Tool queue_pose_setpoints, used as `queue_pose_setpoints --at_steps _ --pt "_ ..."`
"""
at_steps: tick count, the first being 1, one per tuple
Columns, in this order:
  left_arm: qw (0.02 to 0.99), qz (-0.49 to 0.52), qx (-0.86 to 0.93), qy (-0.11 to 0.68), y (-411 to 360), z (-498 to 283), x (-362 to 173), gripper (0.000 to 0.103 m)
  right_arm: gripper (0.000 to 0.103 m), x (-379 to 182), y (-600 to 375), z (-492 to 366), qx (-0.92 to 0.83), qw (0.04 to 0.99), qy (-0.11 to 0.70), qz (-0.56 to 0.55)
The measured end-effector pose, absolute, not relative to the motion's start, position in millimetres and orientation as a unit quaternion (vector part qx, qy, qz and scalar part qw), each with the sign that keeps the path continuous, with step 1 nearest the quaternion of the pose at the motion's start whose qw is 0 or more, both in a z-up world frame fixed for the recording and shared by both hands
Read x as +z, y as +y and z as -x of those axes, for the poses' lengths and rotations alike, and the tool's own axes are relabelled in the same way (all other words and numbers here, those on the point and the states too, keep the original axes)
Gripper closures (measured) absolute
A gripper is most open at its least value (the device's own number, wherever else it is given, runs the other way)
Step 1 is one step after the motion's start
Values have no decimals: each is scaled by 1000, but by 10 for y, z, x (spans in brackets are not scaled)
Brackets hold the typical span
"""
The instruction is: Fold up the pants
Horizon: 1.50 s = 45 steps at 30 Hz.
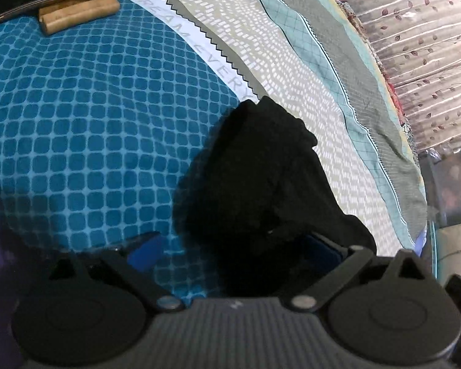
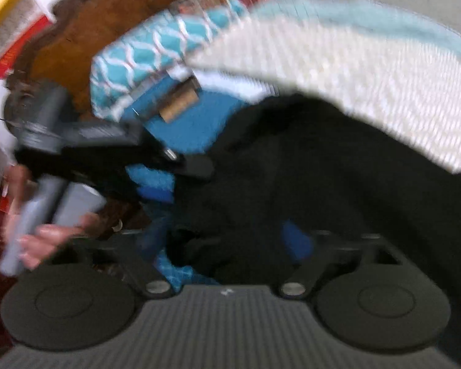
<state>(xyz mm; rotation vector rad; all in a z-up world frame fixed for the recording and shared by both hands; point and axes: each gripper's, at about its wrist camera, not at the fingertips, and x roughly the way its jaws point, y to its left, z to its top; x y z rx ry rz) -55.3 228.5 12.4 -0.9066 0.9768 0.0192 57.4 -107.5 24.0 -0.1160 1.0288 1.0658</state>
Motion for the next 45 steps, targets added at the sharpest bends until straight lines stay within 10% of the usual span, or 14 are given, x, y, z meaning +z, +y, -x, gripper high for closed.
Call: queue_pose_setpoints --at_steps 7,12,15,18,29,35,41,45 --pt "773 448 -19 448 2275 627 98 3 87 325 -748 228 398 817 109 403" --pt "765 459 -28 451 2134 540 5 7 86 -245 -534 462 434 750 121 485" --pt "764 461 -31 450 2090 510 -36 62 83 -204 -385 470 455 760 162 435" --pt "766 472 -30 435 2190 552 23 82 83 -118 -297 357 460 769 194 399" --pt "777 460 10 430 2408 835 -144 76 68 -14 -75 -46 480 793 297 229" --pt "814 441 1 379 2591 1124 397 68 35 416 -475 -398 475 810 323 118" --pt "850 396 -8 346 2403 978 855 68 37 345 -1881 -421 323 865 364 -118" --pt "858 327 -71 390 1750 527 875 68 58 37 -2480 -401 199 854 401 -264"
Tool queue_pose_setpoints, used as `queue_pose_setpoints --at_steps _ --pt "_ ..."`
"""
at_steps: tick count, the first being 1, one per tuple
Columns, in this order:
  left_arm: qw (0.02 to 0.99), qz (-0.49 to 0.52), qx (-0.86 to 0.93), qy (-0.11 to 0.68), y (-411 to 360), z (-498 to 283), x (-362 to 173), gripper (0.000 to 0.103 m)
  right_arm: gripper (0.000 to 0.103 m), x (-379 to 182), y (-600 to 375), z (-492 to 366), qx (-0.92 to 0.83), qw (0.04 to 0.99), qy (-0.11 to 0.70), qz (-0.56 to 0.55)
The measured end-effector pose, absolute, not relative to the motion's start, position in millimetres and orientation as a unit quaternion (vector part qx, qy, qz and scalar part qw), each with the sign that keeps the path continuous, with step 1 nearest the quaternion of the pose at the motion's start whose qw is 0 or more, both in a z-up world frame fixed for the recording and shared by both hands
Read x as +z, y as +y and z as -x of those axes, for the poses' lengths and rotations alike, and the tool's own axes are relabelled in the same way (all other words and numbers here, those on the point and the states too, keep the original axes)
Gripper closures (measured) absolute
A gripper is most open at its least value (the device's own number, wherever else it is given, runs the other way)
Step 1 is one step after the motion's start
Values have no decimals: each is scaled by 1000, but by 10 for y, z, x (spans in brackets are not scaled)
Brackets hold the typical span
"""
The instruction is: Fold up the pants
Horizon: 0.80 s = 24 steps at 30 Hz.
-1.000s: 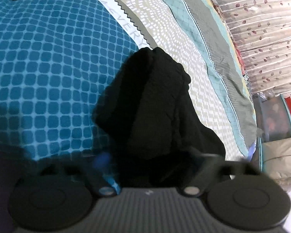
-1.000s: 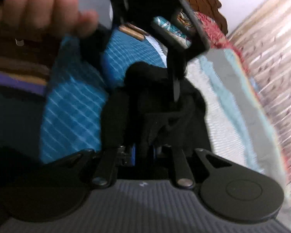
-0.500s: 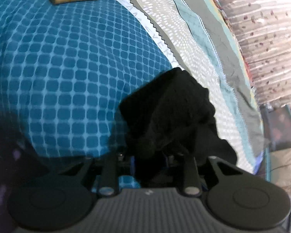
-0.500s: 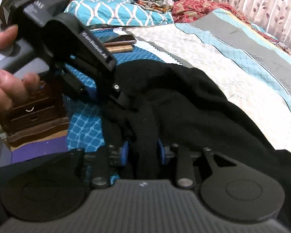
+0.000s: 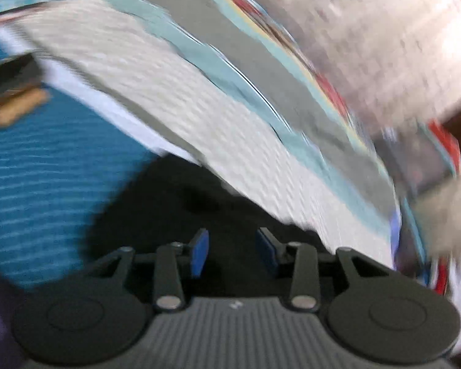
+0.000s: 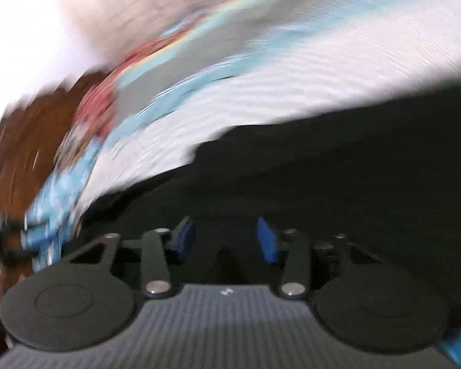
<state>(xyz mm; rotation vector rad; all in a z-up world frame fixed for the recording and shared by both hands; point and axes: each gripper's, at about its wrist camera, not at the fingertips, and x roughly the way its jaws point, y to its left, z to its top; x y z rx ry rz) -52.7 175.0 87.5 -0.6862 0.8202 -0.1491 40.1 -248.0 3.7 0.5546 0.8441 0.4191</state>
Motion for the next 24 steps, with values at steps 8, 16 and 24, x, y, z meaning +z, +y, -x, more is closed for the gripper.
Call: queue_pose_setpoints --at_steps 8,16,24 --pt "842 145 -41 518 874 151 258 71 70 301 -3902 150 24 870 303 -389" --pt "834 178 -48 519 748 54 527 65 45 74 -4800 544 -141 849 182 -476" --pt "821 184 -72 537 375 -87 519 64 82 -15 -5220 138 -148 838 142 -505"
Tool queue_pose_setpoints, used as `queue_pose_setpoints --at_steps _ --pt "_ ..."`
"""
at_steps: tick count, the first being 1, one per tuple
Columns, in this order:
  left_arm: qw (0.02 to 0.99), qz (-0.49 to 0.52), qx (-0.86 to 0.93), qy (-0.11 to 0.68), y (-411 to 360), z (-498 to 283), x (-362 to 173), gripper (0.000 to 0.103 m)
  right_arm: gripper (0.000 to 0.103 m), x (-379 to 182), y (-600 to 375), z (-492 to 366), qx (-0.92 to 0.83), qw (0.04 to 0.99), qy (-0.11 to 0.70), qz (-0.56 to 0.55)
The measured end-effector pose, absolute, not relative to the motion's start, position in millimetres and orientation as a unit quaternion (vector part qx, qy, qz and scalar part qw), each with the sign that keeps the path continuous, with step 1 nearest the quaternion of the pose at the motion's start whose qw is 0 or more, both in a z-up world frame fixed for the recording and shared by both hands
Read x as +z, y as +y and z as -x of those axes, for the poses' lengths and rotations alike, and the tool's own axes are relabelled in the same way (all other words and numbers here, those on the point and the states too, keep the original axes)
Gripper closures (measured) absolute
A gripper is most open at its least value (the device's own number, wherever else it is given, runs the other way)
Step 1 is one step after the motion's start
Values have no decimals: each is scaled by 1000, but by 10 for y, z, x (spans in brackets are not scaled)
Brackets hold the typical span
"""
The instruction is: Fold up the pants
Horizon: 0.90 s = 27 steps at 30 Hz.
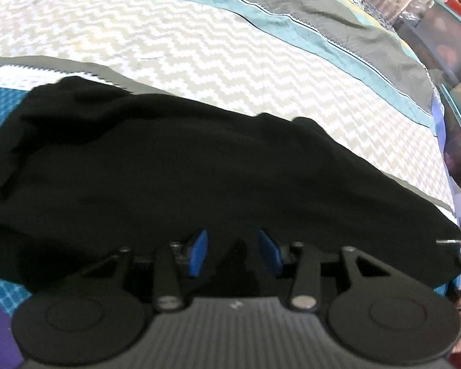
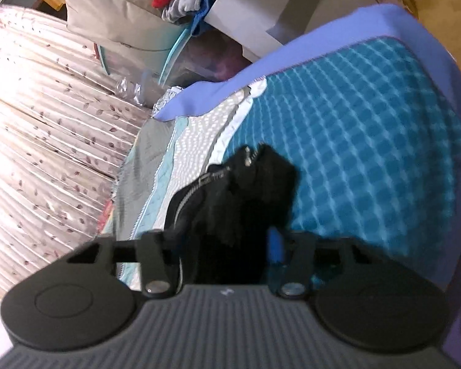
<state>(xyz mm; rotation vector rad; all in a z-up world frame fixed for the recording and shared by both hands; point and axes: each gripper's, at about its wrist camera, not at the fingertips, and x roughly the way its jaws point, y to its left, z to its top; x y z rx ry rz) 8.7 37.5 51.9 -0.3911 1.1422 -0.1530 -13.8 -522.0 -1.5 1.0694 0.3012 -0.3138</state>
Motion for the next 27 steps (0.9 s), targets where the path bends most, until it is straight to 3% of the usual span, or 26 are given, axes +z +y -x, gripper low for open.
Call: queue_pose_setpoints --at_steps 4,9,12,13,15,17,18,23,25,27 --pt "821 183 -82 535 327 -5 533 64 86 385 -5284 345 -88 878 141 -448" --pt "817 203 -69 535 486 62 495 64 84 1122 -4067 164 102 951 239 -168" --pt "818 221 -62 527 651 147 494 63 78 1011 -3381 65 170 933 315 -26" --pt "819 225 -58 524 715 189 503 62 74 876 -3186 15 185 919 348 10" --pt "823 231 -49 517 856 272 530 59 45 680 -2934 -23 194 896 396 54" --pt "829 240 -40 505 1044 383 584 58 29 743 -2784 65 202 898 382 87" --pt "831 246 -38 497 1146 446 617 58 28 851 -2757 63 212 898 376 85" --pt "851 277 -21 445 1617 765 800 52 29 1165 -2982 334 255 912 320 -5" --pt "860 284 13 424 1781 849 846 44 32 1094 -3099 247 252 911 320 -68" --pt "859 300 41 413 1945 903 841 41 55 946 -3175 50 235 900 345 -128"
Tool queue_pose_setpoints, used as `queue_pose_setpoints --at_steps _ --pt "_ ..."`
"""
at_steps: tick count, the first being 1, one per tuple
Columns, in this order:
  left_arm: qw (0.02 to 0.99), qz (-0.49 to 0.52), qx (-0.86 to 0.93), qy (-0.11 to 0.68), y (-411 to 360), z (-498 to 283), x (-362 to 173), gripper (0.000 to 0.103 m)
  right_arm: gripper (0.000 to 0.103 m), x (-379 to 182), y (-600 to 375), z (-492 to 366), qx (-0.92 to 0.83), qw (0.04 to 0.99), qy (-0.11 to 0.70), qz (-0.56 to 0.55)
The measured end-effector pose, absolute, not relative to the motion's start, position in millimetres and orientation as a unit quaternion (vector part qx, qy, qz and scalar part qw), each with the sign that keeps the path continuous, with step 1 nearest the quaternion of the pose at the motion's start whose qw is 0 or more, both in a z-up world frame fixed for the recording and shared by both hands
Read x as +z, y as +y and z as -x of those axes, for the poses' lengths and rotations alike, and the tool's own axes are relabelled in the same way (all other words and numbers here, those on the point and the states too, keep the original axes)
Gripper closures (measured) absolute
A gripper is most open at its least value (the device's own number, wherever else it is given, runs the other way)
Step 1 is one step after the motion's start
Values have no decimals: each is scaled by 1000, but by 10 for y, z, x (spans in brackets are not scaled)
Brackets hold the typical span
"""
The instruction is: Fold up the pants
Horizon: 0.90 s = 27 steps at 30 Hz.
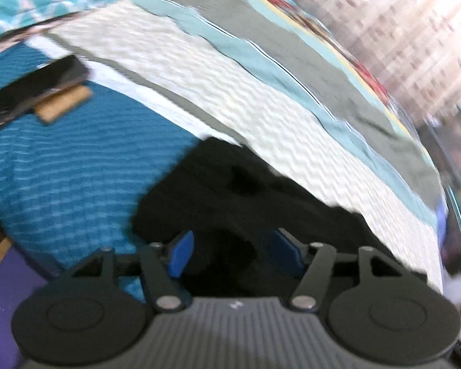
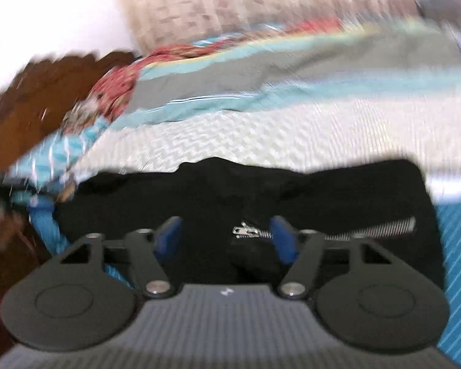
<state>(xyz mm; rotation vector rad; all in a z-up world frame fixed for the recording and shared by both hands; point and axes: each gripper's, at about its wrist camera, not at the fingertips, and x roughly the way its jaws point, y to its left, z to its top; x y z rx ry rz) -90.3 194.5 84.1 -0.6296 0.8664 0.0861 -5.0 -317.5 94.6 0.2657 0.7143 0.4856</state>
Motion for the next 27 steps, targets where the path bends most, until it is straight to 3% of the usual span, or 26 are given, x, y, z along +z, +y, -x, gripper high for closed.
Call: queue_pose_setpoints --at_steps 2,3,4,9,14,19,20,22,25,26,27 --pt "853 316 59 412 2092 937 803 34 71 701 -3233 0 197 877 399 -182" --pt "850 321 69 411 2149 959 770 25 73 544 -3248 -41 176 863 430 -201" --pt "849 324 77 410 2192 980 738 18 73 447 -3261 -44 172 858 431 -219" --pt "825 379 77 411 2387 1050 494 8 70 804 -3218 37 149 869 419 -217" --pt "805 424 42 413 2391 949 221 4 69 1089 -3077 -258 179 874 364 -267" --pt "788 457 13 412 2301 696 -20 1 74 1017 -2230 -697 267 803 437 -305" --pt "788 459 10 410 2284 652 -47 5 78 945 -1997 -775 282 790 454 -300" --pt "789 455 13 414 2251 583 -77 51 84 692 -1459 -890 304 753 503 -295" --pt "787 452 21 421 2242 553 -117 75 89 407 -885 -968 312 717 553 -287" --pt "788 450 20 420 2237 567 -111 77 89 281 -728 -998 302 708 571 -284" --pt "793 444 17 416 2217 584 -80 80 97 162 -619 -995 286 705 588 -276"
